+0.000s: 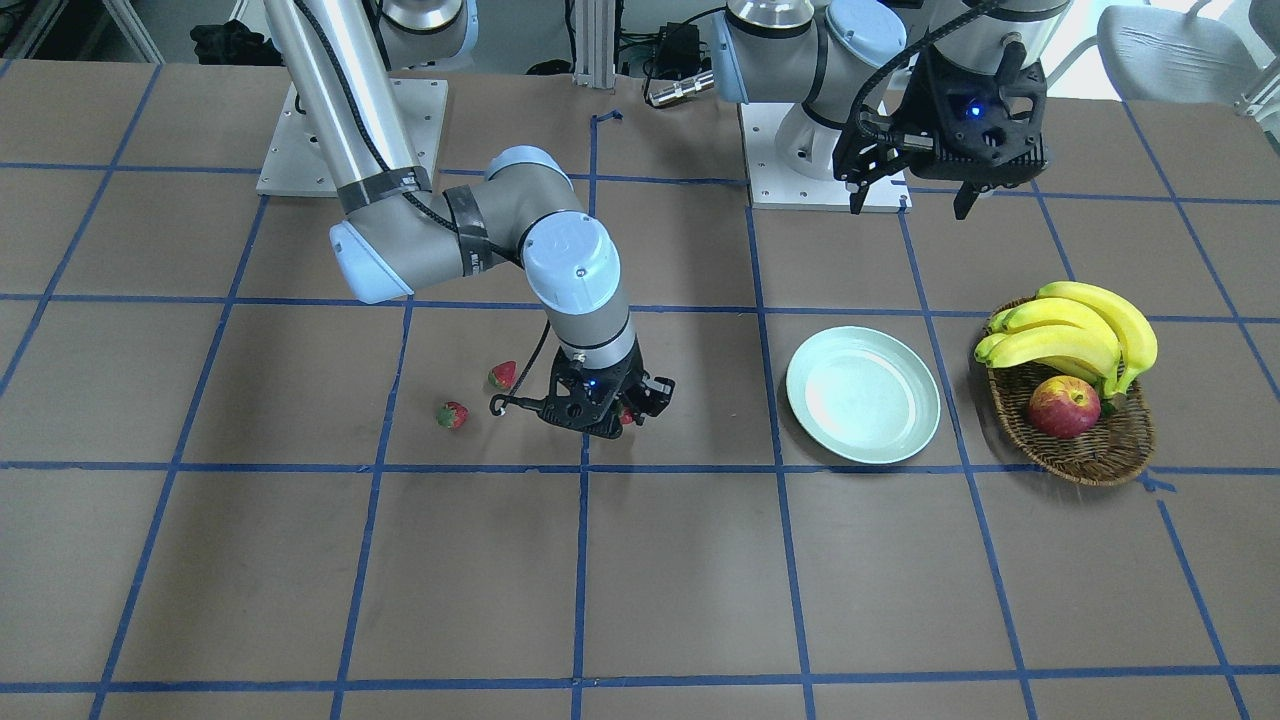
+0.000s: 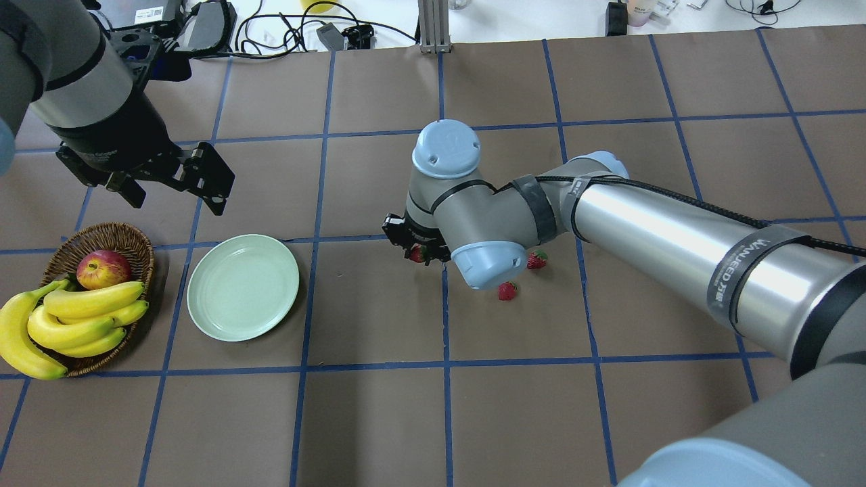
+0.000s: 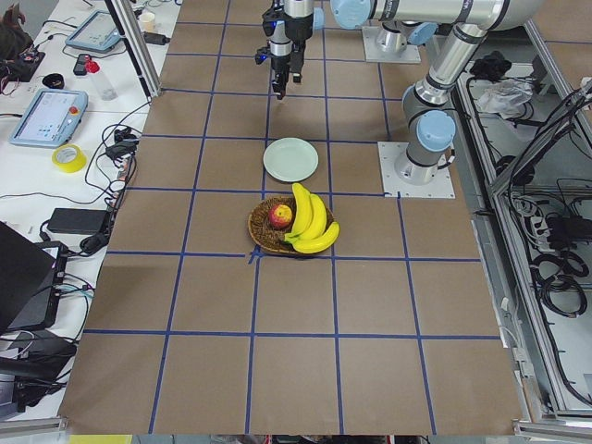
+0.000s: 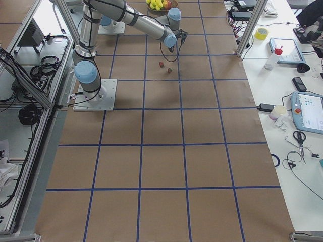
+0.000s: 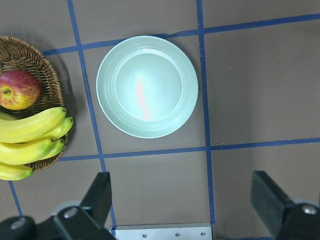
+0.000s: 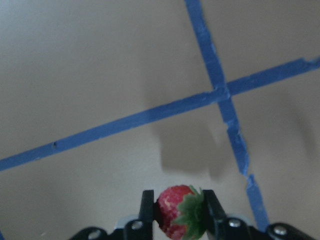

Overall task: Collect all strawberries into plate
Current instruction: 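Carry the strawberry toward the plate and release it on the table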

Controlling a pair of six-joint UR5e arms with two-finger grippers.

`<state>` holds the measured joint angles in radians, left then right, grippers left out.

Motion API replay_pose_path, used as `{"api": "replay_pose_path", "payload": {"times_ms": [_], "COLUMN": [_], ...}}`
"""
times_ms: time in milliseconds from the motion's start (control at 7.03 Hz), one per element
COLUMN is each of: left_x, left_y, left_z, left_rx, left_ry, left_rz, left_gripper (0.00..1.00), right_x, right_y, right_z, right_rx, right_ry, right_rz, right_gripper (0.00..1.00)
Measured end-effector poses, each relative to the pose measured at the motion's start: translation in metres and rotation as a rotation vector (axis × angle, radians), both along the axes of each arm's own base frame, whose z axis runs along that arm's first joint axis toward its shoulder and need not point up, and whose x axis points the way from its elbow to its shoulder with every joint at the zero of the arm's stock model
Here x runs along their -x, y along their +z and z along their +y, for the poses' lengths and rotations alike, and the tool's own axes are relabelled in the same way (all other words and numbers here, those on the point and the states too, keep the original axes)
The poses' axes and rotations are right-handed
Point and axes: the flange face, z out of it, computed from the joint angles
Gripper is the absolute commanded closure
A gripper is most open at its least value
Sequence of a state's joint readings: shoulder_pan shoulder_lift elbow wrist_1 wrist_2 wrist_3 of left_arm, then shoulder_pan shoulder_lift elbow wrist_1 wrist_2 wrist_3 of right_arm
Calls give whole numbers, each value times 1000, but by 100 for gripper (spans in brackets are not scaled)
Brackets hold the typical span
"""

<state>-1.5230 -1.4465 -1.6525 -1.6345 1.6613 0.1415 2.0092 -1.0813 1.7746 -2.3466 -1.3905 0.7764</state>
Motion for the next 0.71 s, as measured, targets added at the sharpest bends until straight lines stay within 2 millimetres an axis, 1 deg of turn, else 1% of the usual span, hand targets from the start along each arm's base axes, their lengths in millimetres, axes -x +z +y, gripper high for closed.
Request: {"api": "replay_pose_path", "payload": {"times_ms": [142, 284, 427, 569, 711], "left_x": [0, 0, 0, 1, 1], "left_y": [-1, -2, -2, -3, -3], "left_z": [0, -1, -1, 0, 0], "left_rx": [-1, -1, -3, -6, -8], "left_ry": [0, -1, -2, -3, -3], "left_rz": [0, 1, 0, 0, 0], "left_gripper": [0, 0, 0, 0, 0], "right_x": [-14, -20, -20, -18, -9], "right_y": [-4, -13, -19, -14, 1], "right_z": [11, 16, 16, 14, 10], "right_rx": [-10, -16, -10, 12, 49], "right_ry": [3, 5, 5, 7, 14], "right_rz": [1, 22, 51, 74, 100], "right_gripper": [49, 0, 0, 0, 0]}}
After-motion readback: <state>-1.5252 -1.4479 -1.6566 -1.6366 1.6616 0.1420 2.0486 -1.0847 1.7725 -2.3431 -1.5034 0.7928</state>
